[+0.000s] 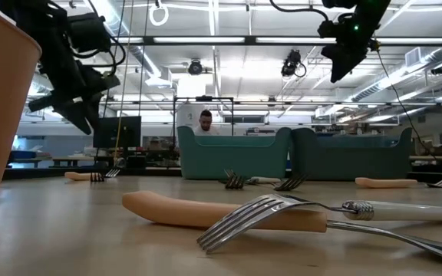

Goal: Sort silverware by color (type)
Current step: Put the orange fork into the green bin

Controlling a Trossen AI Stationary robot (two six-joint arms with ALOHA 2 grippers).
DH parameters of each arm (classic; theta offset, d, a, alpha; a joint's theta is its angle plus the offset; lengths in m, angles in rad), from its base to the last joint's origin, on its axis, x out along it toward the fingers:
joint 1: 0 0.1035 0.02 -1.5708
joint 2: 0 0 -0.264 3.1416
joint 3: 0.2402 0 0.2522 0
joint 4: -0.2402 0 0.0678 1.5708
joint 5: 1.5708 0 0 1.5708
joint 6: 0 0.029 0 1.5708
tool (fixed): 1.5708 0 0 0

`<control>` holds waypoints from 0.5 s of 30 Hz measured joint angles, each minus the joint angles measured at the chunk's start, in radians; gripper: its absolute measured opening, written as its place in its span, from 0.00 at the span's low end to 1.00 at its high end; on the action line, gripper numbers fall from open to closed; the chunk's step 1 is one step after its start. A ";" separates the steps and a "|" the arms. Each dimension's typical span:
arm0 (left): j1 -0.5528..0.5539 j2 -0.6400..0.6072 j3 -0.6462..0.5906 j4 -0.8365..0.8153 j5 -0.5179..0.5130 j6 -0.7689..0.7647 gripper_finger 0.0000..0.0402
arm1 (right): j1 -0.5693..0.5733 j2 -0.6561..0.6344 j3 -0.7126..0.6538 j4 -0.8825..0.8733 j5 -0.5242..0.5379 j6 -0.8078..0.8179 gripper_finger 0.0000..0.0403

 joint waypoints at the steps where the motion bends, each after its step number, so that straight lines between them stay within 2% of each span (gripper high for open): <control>1: 0.000 0.010 0.000 0.002 -0.007 -0.005 0.27 | 0.000 0.000 0.000 0.000 0.000 0.000 0.34; 6: 0.000 0.096 -0.001 -0.019 -0.042 -0.019 0.27 | 0.000 0.000 -0.001 0.004 -0.001 0.040 0.34; 15: 0.000 0.285 -0.001 0.049 0.003 -0.038 0.27 | 0.000 0.000 -0.001 0.006 -0.010 0.060 0.34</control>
